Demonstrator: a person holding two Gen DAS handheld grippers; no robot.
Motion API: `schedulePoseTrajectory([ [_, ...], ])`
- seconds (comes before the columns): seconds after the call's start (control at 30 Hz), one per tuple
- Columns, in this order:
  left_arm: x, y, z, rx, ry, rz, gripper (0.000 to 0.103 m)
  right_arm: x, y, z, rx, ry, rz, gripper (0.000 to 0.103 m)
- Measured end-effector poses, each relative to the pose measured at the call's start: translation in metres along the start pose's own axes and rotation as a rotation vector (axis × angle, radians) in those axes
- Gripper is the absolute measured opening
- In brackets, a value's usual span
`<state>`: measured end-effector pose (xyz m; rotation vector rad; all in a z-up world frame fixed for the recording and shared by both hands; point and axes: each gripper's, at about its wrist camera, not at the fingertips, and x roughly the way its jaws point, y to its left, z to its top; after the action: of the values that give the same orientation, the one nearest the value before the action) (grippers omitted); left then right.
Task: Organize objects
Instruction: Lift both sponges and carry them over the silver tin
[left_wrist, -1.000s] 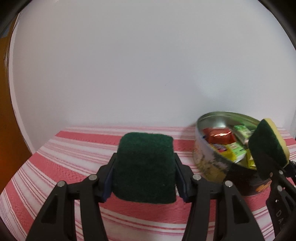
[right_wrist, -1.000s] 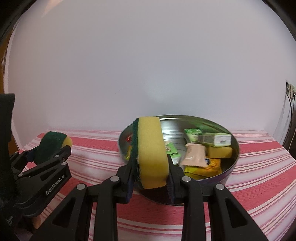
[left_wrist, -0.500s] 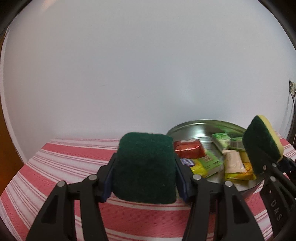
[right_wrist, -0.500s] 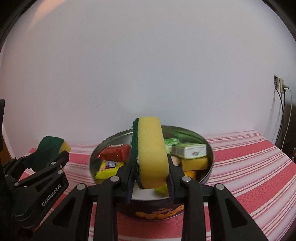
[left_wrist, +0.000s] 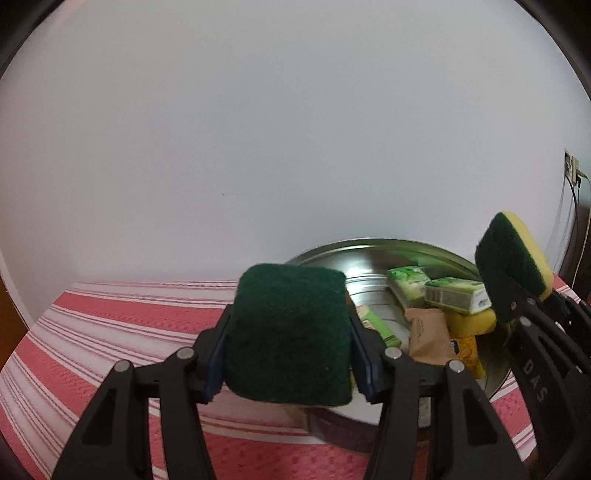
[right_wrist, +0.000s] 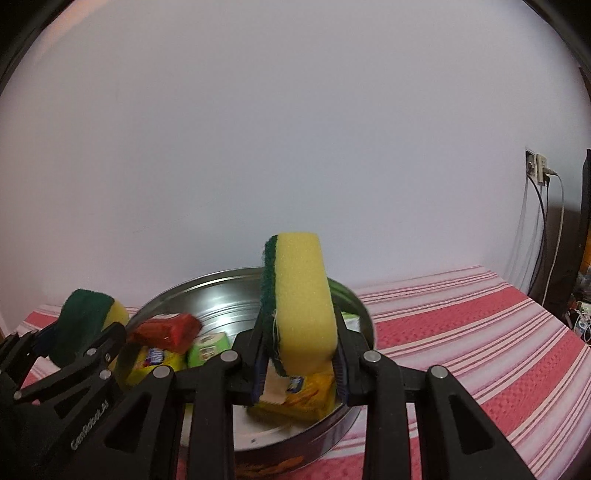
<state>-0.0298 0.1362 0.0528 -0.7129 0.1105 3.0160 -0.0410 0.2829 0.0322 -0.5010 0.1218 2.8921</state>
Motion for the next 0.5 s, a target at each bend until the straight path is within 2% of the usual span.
schedulePoseTrajectory([
  [0.2,0.013,-0.01,0.007,-0.018,0.038,-0.015,0.055,0.022,-0.011,0.002,0.015,0.03,-0.012,0.032],
  [0.5,0.029,-0.03,0.01,0.017,0.067,-0.022,0.055,0.044,-0.018,0.003,0.004,0.073,0.004,0.032],
])
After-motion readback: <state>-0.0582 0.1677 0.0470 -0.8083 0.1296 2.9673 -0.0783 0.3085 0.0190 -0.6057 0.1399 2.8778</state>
